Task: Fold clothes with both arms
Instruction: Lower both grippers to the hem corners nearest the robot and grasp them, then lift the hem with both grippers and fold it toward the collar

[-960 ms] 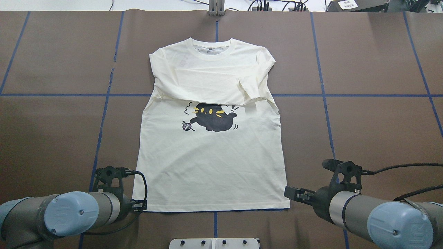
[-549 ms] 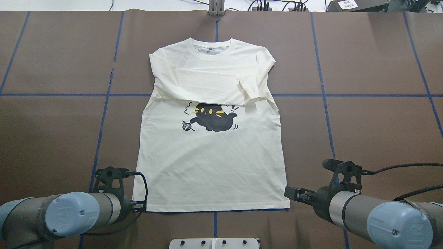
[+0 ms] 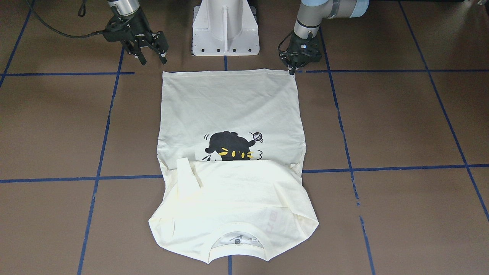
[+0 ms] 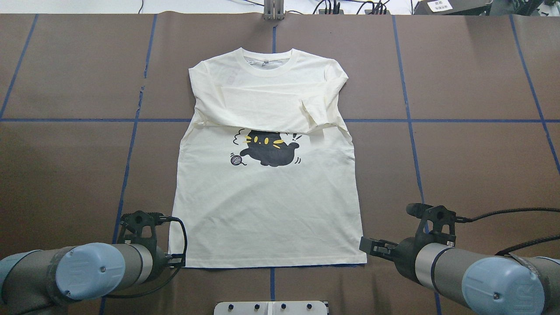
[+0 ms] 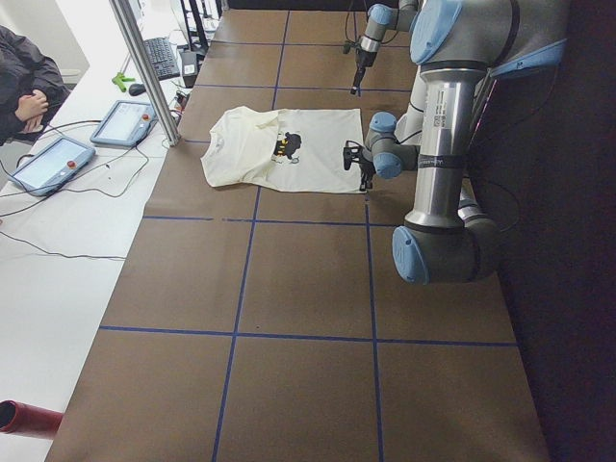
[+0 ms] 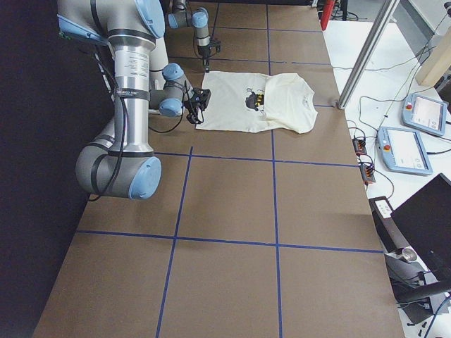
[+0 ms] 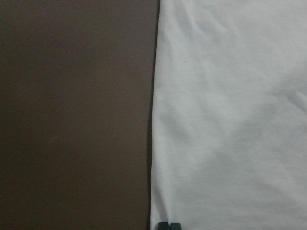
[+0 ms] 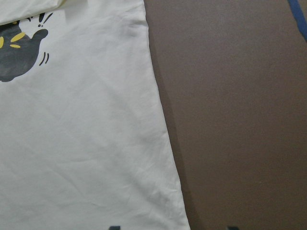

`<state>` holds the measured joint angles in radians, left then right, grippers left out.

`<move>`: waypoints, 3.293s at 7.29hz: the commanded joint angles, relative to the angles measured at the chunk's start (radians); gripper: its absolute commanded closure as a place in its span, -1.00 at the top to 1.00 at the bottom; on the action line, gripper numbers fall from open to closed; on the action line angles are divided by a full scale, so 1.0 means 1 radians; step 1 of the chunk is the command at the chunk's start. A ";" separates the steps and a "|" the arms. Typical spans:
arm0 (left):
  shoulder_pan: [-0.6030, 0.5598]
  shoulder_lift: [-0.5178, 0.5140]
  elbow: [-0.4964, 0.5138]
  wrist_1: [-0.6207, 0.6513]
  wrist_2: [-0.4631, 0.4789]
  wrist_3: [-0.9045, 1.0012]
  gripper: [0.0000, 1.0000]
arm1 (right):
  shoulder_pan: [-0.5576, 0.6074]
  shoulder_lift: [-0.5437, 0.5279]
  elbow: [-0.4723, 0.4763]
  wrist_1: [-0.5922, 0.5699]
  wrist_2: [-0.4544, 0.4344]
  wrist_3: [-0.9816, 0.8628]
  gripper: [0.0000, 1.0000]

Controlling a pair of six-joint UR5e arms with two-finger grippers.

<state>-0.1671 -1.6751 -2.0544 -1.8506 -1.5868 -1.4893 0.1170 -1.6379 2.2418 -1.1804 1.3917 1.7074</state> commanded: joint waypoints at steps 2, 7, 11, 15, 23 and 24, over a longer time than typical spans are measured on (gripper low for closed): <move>-0.002 -0.003 -0.053 0.002 -0.004 0.003 -1.00 | -0.043 0.124 -0.019 -0.193 -0.014 0.125 -0.03; -0.002 -0.002 -0.059 0.002 -0.005 0.003 -1.00 | -0.085 0.168 -0.159 -0.225 -0.076 0.158 0.13; -0.002 0.002 -0.061 0.002 -0.005 0.001 -1.00 | -0.088 0.171 -0.163 -0.223 -0.101 0.170 -0.80; -0.008 0.005 -0.093 0.008 -0.005 0.003 -1.00 | -0.076 0.159 -0.113 -0.237 -0.132 0.160 -1.00; -0.228 -0.233 -0.505 0.683 -0.237 0.209 -1.00 | 0.037 0.354 0.307 -0.780 0.033 0.068 -1.00; -0.347 -0.280 -0.431 0.688 -0.242 0.307 -1.00 | 0.161 0.457 0.192 -0.783 0.083 -0.012 -1.00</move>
<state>-0.3916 -1.9059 -2.5651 -1.1683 -1.8244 -1.2960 0.1440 -1.2981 2.5515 -1.9557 1.4172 1.7810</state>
